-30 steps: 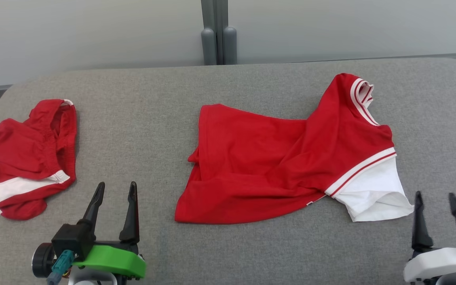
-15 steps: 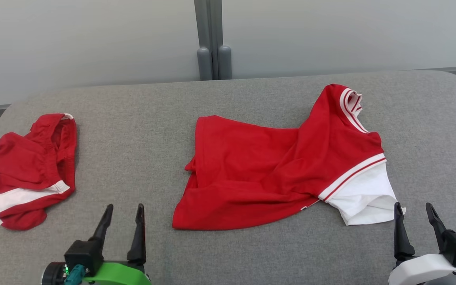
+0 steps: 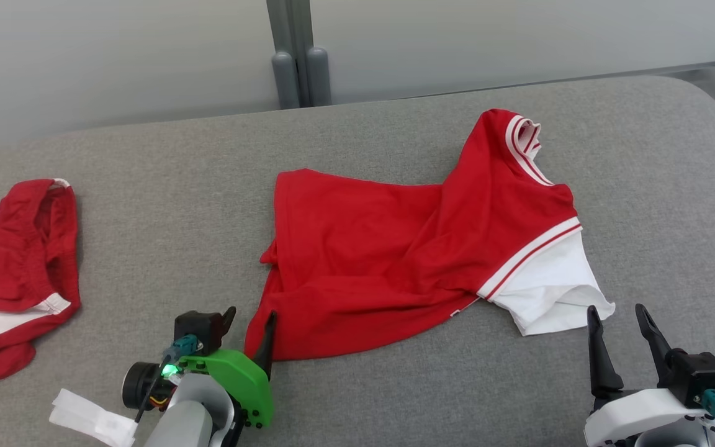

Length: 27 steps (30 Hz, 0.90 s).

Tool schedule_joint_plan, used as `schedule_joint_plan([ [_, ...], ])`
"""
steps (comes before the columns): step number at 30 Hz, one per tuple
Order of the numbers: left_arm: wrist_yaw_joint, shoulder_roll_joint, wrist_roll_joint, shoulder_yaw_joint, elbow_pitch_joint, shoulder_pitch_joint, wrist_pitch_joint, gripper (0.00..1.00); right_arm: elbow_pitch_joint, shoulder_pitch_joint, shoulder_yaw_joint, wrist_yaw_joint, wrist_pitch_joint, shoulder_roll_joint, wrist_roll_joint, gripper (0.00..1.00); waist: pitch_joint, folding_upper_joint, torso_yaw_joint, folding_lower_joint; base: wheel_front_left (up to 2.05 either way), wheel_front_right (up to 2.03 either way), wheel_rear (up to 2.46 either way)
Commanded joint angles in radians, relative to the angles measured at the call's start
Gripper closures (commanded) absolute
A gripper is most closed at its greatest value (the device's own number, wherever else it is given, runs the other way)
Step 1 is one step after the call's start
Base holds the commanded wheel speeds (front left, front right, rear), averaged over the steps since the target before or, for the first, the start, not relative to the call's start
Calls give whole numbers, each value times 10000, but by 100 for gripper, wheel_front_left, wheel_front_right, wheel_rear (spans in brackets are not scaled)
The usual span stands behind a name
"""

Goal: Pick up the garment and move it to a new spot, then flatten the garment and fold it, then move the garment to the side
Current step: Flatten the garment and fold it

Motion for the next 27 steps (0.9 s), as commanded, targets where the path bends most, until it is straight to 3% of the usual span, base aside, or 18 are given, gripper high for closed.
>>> schedule_joint_plan([
  [1, 14, 55, -219, -95, 214, -313, 144, 0, 9, -140, 42, -18, -44, -26, 77, 0, 242, -1, -276, 0, 0, 0, 0],
  [18, 13, 311, -1485, -1552, 779, -1210, 1297, 0, 132, -288, 156, -18, -45, -24, 350, 0, 428, -1, -384, 0, 0, 0, 0],
  [27, 158, 503, -1321, -1859, 635, -1361, 986, 0, 209, -285, 142, -18, -45, -24, 379, 0, 413, -1, -367, 0, 0, 0, 0],
])
